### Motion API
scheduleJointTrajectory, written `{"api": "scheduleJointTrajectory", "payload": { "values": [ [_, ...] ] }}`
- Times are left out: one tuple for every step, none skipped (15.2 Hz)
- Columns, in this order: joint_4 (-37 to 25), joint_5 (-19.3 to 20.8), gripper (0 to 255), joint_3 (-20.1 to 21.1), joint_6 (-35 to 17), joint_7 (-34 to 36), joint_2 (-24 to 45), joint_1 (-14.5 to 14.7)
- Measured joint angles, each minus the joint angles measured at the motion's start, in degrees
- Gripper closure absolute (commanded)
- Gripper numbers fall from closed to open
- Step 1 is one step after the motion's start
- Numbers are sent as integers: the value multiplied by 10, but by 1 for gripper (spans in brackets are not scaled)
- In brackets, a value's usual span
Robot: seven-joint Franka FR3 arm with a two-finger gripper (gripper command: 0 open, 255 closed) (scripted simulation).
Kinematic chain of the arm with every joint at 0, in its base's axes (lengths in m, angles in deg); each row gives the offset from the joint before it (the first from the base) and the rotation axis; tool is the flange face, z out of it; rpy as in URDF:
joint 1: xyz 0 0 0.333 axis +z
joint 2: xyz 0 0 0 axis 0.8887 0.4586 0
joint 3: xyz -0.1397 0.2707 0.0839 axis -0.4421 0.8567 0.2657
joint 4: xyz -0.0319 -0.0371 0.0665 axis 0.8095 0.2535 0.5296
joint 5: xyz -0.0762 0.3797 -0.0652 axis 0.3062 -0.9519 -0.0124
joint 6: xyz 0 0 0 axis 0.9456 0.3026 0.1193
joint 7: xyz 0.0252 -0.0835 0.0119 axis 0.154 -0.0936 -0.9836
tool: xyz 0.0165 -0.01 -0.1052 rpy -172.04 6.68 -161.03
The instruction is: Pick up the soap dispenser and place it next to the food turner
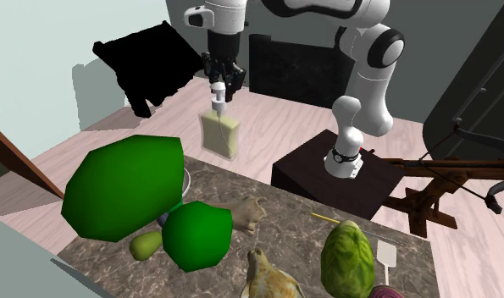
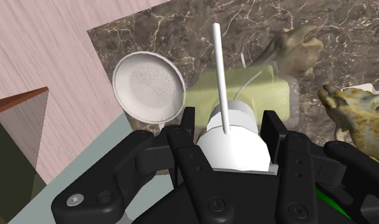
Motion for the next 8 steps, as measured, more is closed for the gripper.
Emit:
{"api": "scheduleJointTrajectory", "payload": {
  "values": [
    [-16, -2, 255, -1, 11, -2, 5, -1],
    [-26, -2, 255, -1, 17, -2, 9, -2],
    [-14, 1, 255, 1, 15, 2, -1, 2],
    [2, 6, 255, 5, 17, 11, -18, 9],
    [23, 12, 255, 10, 13, 21, -36, 16],
    [44, 17, 255, 15, 10, 32, -53, 22],
    [66, 23, 255, 21, 8, 44, -72, 30],
    [96, 29, 255, 28, 4, 57, -97, 37]
  ]
}}
